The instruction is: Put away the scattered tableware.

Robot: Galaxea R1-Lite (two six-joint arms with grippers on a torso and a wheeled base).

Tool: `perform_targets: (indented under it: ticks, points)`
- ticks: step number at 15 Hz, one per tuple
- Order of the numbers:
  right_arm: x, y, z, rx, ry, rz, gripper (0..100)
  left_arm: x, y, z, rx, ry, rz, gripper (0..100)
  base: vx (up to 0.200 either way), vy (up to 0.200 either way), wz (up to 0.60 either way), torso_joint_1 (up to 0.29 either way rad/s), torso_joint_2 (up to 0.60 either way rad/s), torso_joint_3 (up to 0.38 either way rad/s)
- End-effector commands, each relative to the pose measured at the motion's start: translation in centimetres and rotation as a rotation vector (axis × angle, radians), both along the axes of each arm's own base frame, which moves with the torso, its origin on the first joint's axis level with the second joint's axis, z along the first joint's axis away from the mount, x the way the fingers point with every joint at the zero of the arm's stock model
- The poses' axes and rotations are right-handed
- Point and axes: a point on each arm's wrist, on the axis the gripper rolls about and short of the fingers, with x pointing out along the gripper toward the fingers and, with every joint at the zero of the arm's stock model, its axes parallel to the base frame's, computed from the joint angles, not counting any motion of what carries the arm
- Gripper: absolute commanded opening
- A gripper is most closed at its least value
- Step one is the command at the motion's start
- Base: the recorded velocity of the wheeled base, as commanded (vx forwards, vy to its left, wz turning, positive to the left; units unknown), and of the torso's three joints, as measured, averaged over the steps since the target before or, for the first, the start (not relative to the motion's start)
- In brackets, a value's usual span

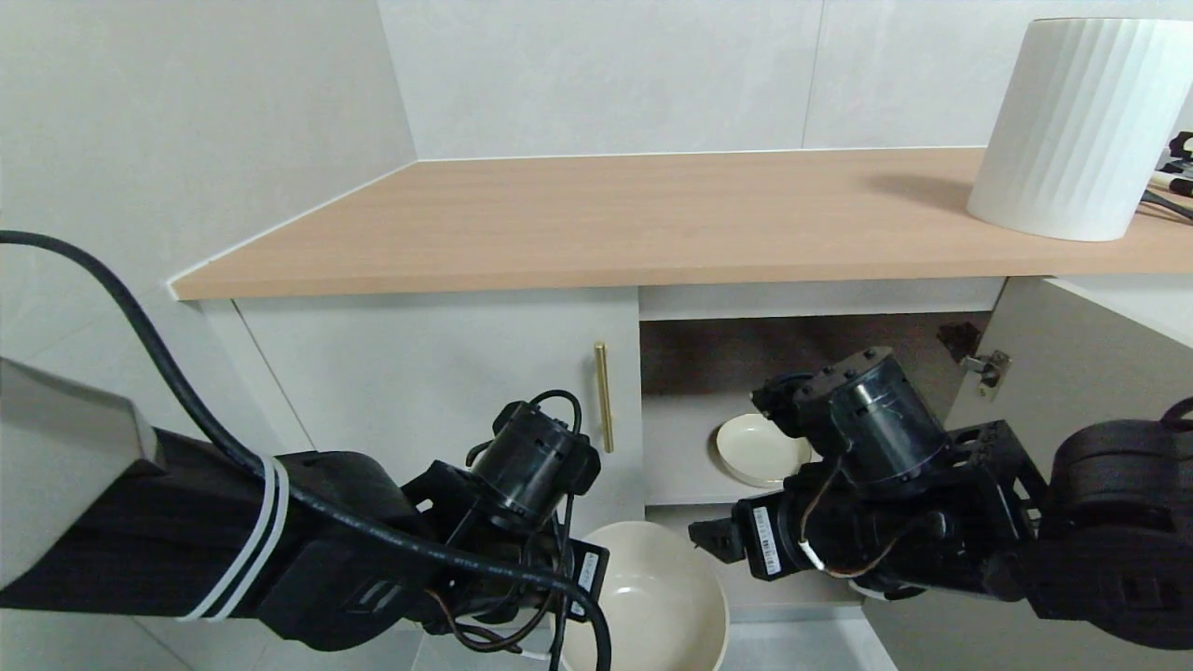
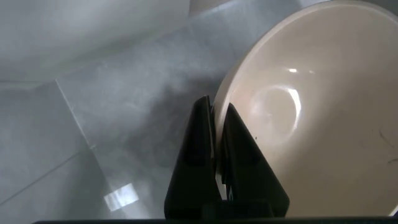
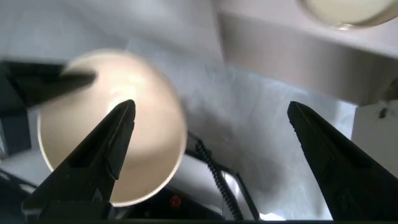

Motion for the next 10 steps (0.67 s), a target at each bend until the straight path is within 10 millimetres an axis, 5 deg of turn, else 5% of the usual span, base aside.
perform_targets:
  ticks: [1, 10]
  points:
    - [0.2, 0.9, -1.6, -0.035, 0.032, 0.015, 100, -0.1, -0.1, 0.1, 0.001, -0.011, 0.003, 0, 0.0, 0.0, 0.0, 0.0, 0.0, 0.0]
    - [1.1, 2.7, -4.9, -0.088, 0.081, 0.019, 100, -0.1, -0.2, 0.9, -0.041, -0.053, 0.042, 0, 0.0, 0.0, 0.0, 0.0, 0.0, 0.0]
